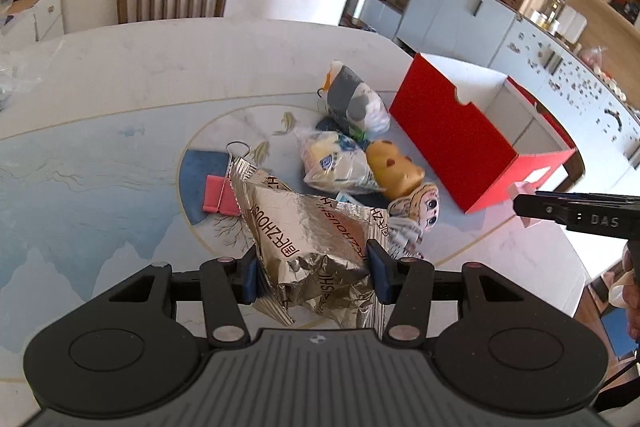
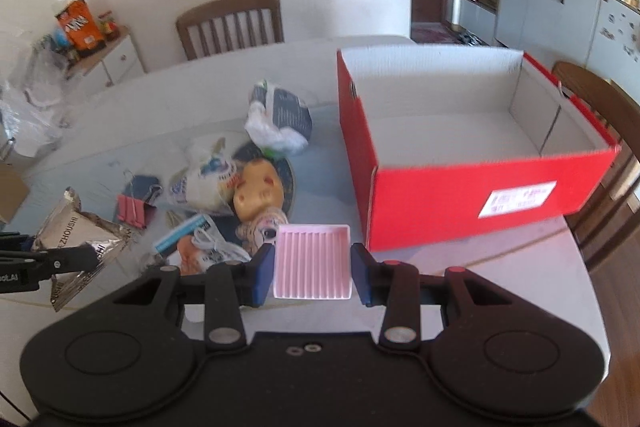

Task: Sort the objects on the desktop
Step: 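Lift and carry the foil bag and pink tray with both tools into the red box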

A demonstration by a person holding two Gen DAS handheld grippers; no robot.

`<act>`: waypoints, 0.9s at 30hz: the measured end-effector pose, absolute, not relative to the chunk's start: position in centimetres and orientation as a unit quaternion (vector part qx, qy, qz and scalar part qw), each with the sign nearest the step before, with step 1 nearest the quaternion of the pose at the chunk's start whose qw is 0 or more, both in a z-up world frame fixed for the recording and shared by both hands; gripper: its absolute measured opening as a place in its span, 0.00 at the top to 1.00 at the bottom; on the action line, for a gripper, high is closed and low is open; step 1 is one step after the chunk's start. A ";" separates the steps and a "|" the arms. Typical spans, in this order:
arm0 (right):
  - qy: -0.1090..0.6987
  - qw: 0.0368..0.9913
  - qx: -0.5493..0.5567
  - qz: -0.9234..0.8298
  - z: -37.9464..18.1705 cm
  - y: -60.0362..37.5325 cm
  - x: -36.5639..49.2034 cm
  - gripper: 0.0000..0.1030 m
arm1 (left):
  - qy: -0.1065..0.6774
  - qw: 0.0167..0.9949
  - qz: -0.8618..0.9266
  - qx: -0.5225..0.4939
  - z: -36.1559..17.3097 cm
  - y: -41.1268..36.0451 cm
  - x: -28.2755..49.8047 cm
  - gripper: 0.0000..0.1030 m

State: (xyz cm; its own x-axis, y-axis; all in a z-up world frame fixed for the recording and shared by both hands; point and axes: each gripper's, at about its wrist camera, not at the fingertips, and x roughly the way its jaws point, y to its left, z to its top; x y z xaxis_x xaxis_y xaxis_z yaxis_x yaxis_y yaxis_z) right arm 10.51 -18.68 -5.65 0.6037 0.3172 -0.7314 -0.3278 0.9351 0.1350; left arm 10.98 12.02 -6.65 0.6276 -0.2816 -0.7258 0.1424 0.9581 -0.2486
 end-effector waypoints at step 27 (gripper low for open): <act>0.378 0.898 0.001 0.227 -1.9 -29.9 18.9 0.61 | 0.387 0.904 -0.173 -0.056 -0.5 -3.7 17.7 0.51</act>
State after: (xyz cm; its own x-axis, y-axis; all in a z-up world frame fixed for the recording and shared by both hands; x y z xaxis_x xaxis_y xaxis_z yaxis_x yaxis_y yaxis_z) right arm 18.94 -29.85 -1.93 0.6113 0.4081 -0.6781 -0.4061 0.8971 0.1738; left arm 17.70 -3.74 -0.47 0.6406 -0.3566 -0.6801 0.2701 0.9337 -0.2351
